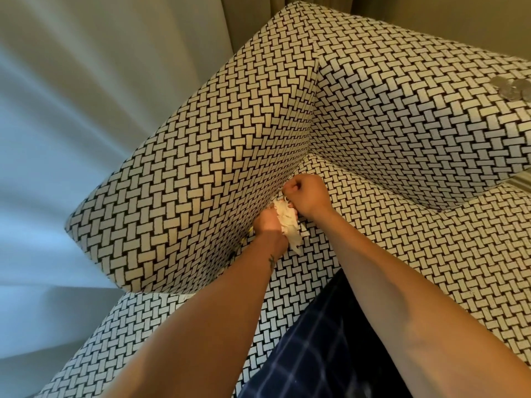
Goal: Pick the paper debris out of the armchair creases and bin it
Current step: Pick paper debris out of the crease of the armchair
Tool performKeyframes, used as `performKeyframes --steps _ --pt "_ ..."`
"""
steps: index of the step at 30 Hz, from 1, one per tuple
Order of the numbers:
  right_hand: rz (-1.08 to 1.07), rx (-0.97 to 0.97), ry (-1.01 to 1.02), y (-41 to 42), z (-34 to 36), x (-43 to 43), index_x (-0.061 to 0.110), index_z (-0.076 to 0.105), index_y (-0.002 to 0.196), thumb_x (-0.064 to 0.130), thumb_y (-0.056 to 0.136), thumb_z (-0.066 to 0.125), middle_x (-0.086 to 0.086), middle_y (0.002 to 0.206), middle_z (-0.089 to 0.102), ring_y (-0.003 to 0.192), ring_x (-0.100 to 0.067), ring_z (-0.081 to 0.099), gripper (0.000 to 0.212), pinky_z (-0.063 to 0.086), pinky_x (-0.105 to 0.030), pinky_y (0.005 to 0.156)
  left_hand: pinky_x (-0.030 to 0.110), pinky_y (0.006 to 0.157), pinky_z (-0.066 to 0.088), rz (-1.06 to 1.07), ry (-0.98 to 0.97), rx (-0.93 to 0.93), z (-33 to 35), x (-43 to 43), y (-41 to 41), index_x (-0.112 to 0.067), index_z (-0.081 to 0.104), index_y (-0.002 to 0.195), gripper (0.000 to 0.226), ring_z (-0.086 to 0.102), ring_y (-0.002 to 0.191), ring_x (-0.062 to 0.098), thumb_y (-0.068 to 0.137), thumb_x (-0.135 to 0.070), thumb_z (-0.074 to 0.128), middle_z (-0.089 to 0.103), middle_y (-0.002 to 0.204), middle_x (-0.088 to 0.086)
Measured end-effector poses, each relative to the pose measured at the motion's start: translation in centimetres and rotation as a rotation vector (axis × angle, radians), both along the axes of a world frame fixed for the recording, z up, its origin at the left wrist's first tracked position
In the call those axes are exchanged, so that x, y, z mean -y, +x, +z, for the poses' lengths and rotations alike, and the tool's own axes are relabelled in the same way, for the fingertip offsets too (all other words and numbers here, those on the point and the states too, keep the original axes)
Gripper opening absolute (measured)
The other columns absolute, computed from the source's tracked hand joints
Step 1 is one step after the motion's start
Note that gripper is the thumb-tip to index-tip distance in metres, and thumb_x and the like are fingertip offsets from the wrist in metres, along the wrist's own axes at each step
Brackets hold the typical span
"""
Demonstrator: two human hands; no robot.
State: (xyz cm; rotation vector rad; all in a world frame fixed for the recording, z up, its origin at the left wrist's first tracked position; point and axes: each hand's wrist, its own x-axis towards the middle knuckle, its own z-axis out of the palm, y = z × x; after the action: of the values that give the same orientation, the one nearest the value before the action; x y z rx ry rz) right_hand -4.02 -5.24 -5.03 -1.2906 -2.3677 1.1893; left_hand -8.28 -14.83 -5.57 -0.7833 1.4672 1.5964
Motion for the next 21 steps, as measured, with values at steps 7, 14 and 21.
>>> performKeyframes --steps 7,14,21 --pt "0.025 -0.211 -0.281 4.3 2.8 0.7 0.011 0.072 0.098 0.009 0.093 0.068 0.004 0.094 0.070 0.083 0.000 0.064 0.007 0.048 -0.015 0.075 0.022 0.054 0.048 -0.286 0.252 0.047 3.2 0.8 0.4 -0.012 0.060 0.083 0.039 0.061 0.061 0.017 0.108 -0.015 0.031 0.066 0.057 0.003" --pt "0.039 -0.151 -0.073 10.9 5.0 1.7 0.013 0.070 0.109 0.023 0.097 0.066 -0.001 0.119 0.054 0.107 -0.013 0.055 0.016 0.045 -0.024 0.095 0.046 0.109 0.042 -0.262 0.426 0.193 5.4 -2.1 4.5 -0.001 0.060 0.126 0.057 0.060 0.117 0.029 0.105 -0.045 0.030 0.064 0.125 0.021" --pt "-0.253 -0.142 0.132 19.9 8.3 1.7 0.015 0.065 0.122 0.025 0.096 0.066 0.008 0.120 0.041 0.118 -0.011 0.041 0.027 0.034 -0.017 0.100 0.050 0.115 0.038 -0.553 0.728 0.224 10.0 -3.4 12.3 0.004 0.041 0.142 0.043 0.044 0.138 0.033 0.101 -0.010 0.040 0.045 0.148 0.027"
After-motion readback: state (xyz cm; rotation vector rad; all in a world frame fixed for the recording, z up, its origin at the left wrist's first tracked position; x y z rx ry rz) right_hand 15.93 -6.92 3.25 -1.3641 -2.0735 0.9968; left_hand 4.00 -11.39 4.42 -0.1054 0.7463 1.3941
